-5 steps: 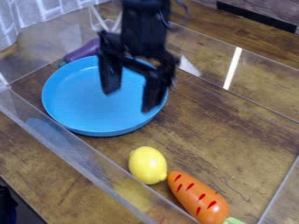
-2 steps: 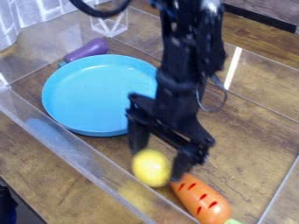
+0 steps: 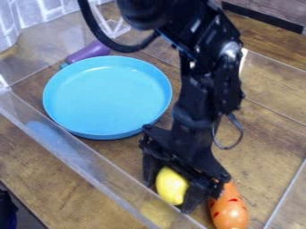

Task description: Put the carrot on the blue tray

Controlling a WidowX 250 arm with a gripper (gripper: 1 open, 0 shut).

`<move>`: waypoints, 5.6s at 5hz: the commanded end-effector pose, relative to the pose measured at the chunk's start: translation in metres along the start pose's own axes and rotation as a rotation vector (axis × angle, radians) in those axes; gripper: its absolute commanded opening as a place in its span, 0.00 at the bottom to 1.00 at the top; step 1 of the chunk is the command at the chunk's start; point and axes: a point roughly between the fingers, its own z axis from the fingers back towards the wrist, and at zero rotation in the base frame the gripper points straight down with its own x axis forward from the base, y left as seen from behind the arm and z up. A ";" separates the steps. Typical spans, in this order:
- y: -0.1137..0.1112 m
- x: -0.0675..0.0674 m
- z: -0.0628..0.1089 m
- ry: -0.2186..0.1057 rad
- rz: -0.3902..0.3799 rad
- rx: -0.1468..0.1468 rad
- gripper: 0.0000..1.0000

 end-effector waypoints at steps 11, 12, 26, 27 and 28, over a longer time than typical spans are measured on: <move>-0.025 0.010 0.007 -0.019 0.087 -0.031 0.00; -0.027 0.007 0.006 -0.018 0.051 -0.026 0.00; 0.048 -0.005 0.071 -0.129 -0.121 0.038 1.00; 0.032 -0.002 0.048 -0.140 -0.161 0.051 1.00; 0.016 0.002 0.024 -0.139 -0.177 0.059 1.00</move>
